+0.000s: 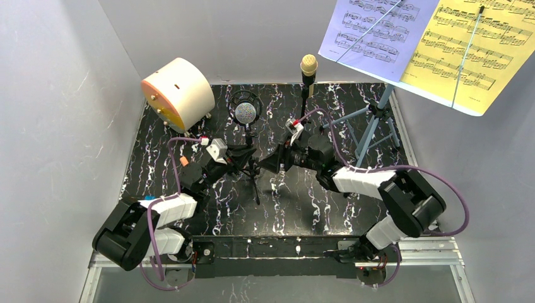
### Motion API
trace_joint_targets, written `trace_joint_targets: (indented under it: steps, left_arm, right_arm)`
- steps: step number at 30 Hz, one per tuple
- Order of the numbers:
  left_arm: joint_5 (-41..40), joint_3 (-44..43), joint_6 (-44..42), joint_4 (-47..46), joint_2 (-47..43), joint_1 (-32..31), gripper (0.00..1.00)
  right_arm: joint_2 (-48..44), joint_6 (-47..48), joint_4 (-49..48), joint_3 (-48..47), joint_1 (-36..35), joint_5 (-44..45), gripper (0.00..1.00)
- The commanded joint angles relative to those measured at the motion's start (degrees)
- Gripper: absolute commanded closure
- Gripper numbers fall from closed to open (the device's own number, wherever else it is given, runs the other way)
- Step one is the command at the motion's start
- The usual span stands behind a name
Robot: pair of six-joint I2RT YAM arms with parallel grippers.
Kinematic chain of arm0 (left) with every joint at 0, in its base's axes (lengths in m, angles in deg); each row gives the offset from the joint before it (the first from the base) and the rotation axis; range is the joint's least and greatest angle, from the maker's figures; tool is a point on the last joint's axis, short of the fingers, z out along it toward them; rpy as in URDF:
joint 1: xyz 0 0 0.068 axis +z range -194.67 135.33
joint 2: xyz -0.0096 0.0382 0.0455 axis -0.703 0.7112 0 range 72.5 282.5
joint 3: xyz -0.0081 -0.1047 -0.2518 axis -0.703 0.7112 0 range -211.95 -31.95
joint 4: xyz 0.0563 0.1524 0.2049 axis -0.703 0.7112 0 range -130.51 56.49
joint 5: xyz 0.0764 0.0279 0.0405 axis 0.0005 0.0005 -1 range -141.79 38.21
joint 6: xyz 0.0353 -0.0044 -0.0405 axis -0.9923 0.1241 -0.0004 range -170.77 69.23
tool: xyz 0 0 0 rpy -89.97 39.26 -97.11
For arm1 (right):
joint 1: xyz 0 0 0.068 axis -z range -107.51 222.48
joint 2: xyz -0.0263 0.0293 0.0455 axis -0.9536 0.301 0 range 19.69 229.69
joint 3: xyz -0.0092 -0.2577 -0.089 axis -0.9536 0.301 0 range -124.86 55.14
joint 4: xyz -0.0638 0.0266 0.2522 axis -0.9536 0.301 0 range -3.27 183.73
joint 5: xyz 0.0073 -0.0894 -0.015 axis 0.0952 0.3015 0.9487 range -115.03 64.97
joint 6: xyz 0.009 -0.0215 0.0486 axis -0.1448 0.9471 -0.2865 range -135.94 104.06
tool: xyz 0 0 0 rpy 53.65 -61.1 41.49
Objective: Pack up the instrument practice props
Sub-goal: Unscrew the knob on the microphone stand.
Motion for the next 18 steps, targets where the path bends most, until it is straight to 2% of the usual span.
trace_joint_targets:
  steps: [1,18]
  left_arm:
    - [0.92,0.76,1.60,7.54,0.35,-0.01,1.00]
    - [0.95,0.74,1.62,7.64,0.28,-0.01,1.00]
  right_arm:
    - [3.41,-15.13,-9.17,-1.49,1.23,-6.86,0.28]
    - [12.51,-23.40,-18.87,-6.32,2.18,-13.52,0.43]
